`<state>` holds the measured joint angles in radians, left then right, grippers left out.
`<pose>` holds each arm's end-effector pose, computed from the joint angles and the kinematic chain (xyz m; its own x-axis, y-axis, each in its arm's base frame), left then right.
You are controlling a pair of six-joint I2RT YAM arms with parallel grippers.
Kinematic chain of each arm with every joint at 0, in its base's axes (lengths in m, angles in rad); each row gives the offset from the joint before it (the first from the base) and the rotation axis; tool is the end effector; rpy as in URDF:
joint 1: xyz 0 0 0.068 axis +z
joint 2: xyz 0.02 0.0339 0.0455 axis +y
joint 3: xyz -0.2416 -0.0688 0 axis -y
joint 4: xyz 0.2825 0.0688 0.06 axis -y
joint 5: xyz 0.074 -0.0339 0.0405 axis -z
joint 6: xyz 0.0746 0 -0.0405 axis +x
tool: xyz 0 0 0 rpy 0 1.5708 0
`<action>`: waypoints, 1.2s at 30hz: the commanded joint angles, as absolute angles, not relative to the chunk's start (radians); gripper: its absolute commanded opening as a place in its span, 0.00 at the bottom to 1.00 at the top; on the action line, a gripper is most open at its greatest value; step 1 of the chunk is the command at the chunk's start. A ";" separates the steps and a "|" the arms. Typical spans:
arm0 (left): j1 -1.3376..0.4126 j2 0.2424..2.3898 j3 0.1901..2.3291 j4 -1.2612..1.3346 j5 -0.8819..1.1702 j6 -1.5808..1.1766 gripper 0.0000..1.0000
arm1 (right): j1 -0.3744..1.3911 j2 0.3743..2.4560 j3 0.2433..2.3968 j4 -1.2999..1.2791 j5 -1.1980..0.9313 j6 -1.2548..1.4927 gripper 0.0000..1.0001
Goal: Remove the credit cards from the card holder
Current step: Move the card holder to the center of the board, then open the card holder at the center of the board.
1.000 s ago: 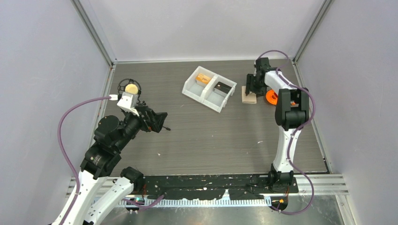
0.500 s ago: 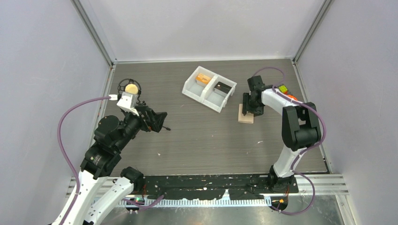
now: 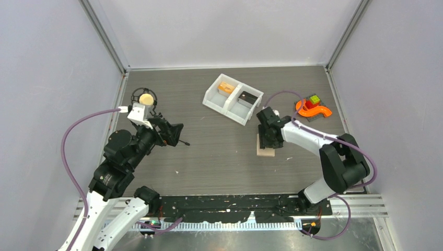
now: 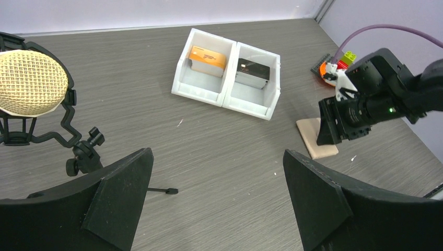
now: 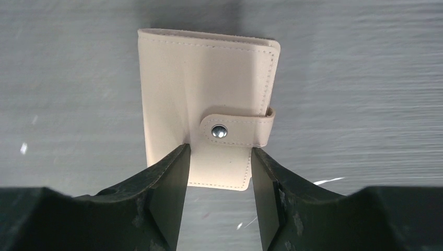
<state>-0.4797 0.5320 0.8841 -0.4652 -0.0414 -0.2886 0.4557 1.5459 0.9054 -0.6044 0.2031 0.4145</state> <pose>0.1823 -0.0913 0.3730 -0.2168 -0.2077 -0.9538 0.3786 0.8827 -0.2783 0.2971 0.1288 0.0950 -0.9289 -0.0160 -0.3700 0.0011 0.9989 -0.0460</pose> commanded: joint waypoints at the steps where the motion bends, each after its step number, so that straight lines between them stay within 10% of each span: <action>1: -0.483 0.529 0.890 -0.456 -0.086 -0.286 0.99 | 0.634 1.469 0.847 -0.620 0.220 0.503 0.54; 11: -0.483 0.561 0.894 -0.468 -0.111 -0.281 0.99 | 1.035 1.407 0.870 -0.535 0.185 0.554 0.56; 21: -0.483 0.546 0.918 -0.577 -0.029 -0.364 0.99 | 1.074 1.288 0.884 -0.558 0.261 0.513 0.72; 28: -0.483 0.468 0.861 -0.671 0.063 -0.421 0.99 | 1.069 1.260 0.890 -0.588 0.425 0.532 0.49; 36: -0.483 0.424 0.793 -0.711 0.141 -0.454 0.99 | 0.992 1.304 0.884 -0.556 0.491 0.517 0.46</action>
<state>-0.4797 0.4416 0.8162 -0.6872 0.0704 -0.4236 1.0363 1.3041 0.8783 -0.5903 0.4335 0.5217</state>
